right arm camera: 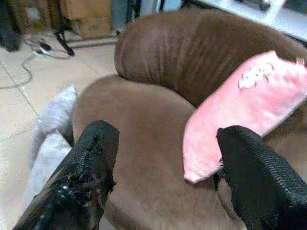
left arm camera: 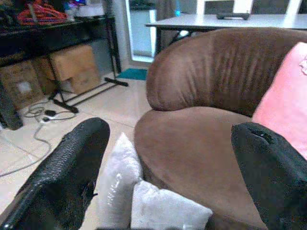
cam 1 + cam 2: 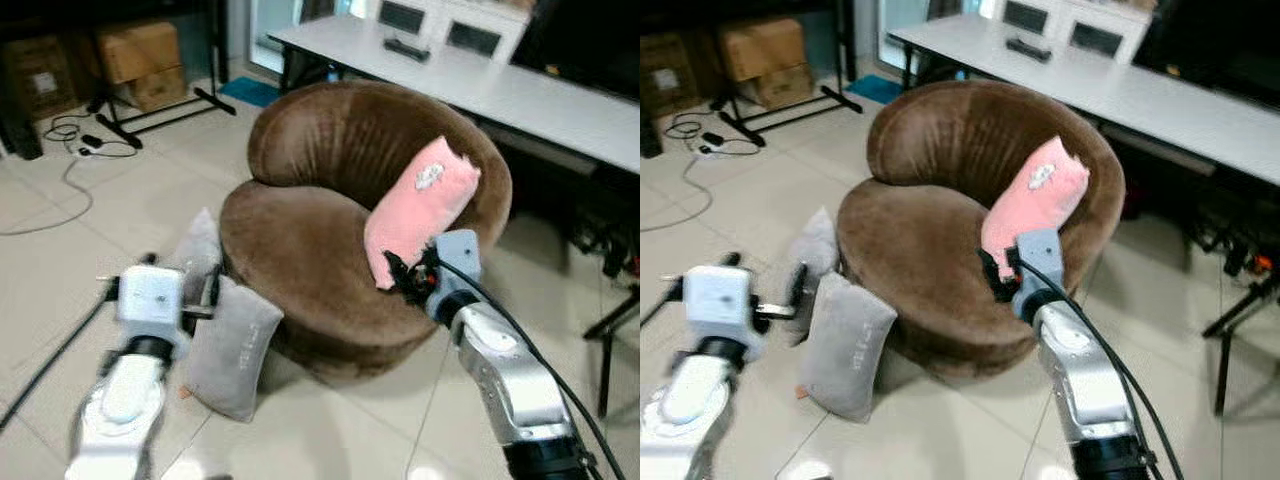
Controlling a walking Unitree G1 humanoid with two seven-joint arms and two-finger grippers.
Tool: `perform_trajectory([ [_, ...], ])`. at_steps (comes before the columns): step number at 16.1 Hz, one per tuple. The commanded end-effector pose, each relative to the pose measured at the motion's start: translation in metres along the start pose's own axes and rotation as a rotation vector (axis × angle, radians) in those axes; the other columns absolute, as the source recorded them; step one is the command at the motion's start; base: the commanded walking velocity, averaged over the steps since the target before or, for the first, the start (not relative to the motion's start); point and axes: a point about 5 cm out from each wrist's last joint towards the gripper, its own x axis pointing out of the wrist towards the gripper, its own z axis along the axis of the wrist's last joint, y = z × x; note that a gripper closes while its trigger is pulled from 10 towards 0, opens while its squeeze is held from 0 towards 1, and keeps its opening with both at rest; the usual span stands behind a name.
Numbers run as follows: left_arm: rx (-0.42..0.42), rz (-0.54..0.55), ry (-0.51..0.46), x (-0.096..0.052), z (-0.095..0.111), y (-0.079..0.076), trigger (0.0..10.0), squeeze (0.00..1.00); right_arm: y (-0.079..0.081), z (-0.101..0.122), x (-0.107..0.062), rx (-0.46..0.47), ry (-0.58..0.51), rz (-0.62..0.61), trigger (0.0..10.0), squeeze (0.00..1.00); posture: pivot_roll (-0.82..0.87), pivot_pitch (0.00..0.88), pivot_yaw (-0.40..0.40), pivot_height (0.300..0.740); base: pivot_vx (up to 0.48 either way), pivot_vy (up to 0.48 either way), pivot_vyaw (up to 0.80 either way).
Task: Move the pillow to the sofa from floor
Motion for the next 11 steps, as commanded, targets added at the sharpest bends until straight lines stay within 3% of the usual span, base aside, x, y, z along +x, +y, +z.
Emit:
perform_trajectory([
  [1,0.012,0.008,-0.002,-0.0002,0.0004,0.0023,10.0,0.00,0.0001,0.0031,0.0001,0.002,-0.014,0.004,10.0,0.00,0.12,0.000,-0.132,0.740,0.000,0.379,0.00],
  [5,0.014,0.008,-0.005,0.0006,0.0010,0.0032,10.0,0.00,0.0004,0.0020,0.0002,0.007,-0.006,0.003,10.0,0.00,0.12,0.000,-0.132,0.740,0.000,0.386,0.00],
  [7,0.014,0.008,-0.005,0.0006,0.0008,0.0028,10.0,0.00,0.0004,0.0015,0.0006,0.006,-0.006,0.005,10.0,0.00,0.12,0.000,-0.134,0.740,0.000,0.426,-0.80],
  [11,0.018,0.011,-0.006,0.0004,0.0011,0.0040,10.0,0.00,0.0009,0.0023,0.0015,0.004,-0.012,0.010,10.0,0.00,0.13,0.000,-0.137,0.740,0.000,0.442,0.00],
])
